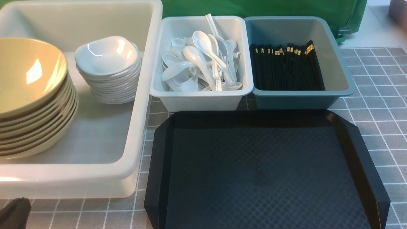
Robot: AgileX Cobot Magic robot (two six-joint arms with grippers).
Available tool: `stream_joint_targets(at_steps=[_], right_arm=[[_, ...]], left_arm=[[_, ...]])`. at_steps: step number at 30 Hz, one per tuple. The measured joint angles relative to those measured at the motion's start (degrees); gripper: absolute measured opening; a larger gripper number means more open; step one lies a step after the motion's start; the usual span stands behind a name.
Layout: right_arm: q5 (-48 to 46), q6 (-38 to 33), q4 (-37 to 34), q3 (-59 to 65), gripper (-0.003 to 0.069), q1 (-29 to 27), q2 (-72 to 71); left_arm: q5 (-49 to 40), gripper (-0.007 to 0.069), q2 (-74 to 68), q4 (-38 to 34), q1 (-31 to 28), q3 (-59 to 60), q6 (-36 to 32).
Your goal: On grey table put chopsticks spoon bowls plates into blue grey white boxes.
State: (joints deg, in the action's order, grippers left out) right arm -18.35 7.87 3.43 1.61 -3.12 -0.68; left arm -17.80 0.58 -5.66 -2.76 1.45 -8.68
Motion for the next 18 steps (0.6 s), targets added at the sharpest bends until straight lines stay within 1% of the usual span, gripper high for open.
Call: stream_joint_targets(at_steps=[18], right_arm=[[0.0,0.0,0.05,0.0,0.0081,0.0,0.0]], left_arm=[[-0.04,-0.0011,0.0,0.05,0.0,0.0,0.42]])
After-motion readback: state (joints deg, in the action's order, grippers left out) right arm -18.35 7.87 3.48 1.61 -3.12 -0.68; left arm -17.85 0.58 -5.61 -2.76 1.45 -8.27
